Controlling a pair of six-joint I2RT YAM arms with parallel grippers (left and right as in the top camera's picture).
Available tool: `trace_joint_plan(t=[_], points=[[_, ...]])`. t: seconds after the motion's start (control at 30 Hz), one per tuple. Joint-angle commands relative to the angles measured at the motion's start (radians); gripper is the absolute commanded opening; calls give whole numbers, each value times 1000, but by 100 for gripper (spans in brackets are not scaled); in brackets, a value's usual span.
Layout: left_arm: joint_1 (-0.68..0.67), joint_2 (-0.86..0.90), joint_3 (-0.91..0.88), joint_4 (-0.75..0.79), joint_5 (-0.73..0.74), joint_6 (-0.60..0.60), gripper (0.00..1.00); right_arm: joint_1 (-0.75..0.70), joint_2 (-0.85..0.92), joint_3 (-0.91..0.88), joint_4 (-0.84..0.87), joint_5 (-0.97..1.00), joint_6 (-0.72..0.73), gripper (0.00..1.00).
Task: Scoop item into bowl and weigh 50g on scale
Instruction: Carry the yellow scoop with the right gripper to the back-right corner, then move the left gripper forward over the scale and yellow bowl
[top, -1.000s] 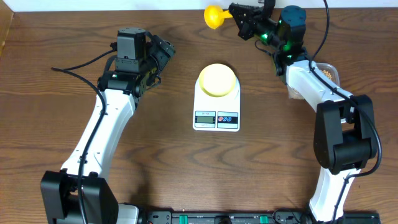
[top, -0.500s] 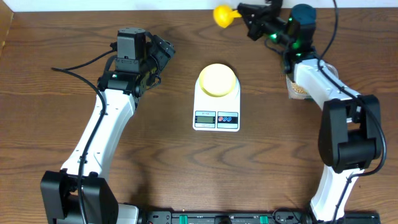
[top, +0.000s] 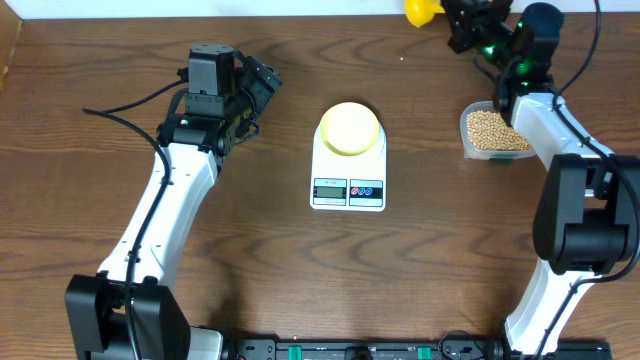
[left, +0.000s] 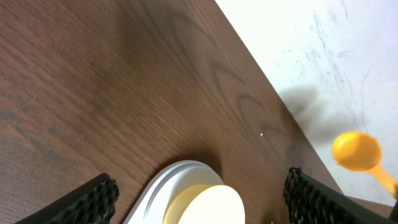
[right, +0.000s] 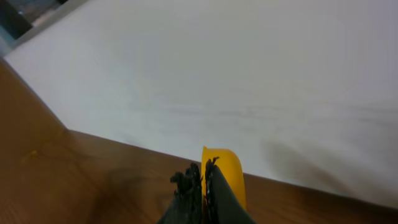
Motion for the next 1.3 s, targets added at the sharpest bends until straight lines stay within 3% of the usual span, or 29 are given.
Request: trace_joint_plan(t=[0.0,0.27,0.5,1.27], points=[[2,-12,18,-3,-9,2,87,-21,-49,18,-56,41,-80,1],[2,-12,18,-3,-9,2,87,-45,-211,18,-368,271,-270,1],[2,-12,18,-3,-9,2,87,-45,-342,18,-544,490,-365,1],[3,-12,18,-26,-81,3,87,-41,-391,18,-638,526,-367,1]])
